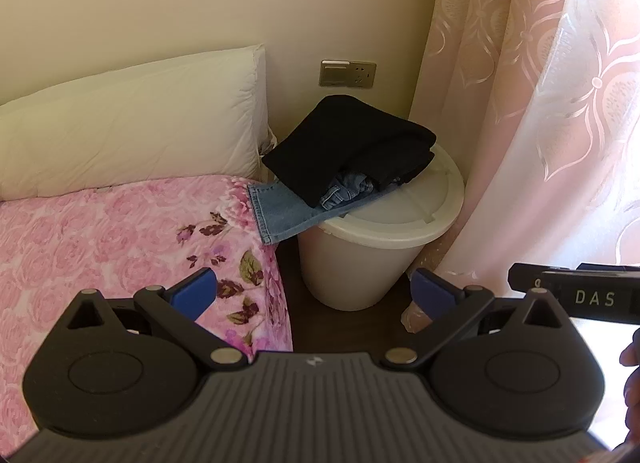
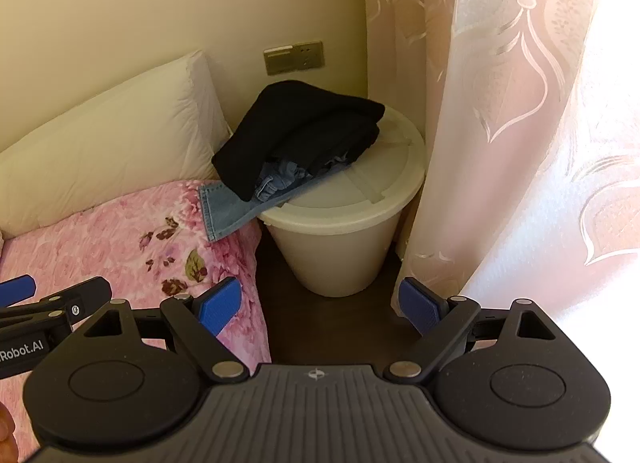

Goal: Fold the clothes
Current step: 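Move both grippers toward the black garment on the white bin lid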

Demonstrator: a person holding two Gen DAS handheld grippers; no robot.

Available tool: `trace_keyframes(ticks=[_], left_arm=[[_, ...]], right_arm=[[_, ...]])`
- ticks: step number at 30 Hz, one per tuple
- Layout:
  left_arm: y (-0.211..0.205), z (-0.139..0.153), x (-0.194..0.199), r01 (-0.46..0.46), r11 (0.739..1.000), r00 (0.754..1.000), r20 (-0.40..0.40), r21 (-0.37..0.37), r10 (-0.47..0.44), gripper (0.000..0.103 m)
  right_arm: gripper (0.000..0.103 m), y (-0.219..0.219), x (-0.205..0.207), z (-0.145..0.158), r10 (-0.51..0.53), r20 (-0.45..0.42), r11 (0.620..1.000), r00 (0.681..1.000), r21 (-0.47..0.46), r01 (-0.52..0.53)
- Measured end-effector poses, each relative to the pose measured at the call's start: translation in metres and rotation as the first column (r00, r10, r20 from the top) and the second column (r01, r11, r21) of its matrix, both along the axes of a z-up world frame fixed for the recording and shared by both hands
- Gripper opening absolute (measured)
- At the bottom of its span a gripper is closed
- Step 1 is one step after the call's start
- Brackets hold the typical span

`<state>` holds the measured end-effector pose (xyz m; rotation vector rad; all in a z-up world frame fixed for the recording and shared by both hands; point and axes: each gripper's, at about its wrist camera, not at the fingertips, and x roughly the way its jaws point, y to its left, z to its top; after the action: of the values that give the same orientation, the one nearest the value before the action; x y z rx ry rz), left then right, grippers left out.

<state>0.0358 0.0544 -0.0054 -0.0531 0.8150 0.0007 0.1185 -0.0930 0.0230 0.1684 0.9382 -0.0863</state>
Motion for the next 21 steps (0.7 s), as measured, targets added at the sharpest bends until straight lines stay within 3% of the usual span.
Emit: trace_keyframes(ticks=[21], left_arm=[[0.030, -0.014, 0.052, -0.044, 0.999, 0.998, -0.043, -0.004, 0.044, 0.102]], right_arm=[[0.089, 0.011, 0.060, -0.017, 0.034, -0.053, 0.999, 0.998, -0.005, -0.035]])
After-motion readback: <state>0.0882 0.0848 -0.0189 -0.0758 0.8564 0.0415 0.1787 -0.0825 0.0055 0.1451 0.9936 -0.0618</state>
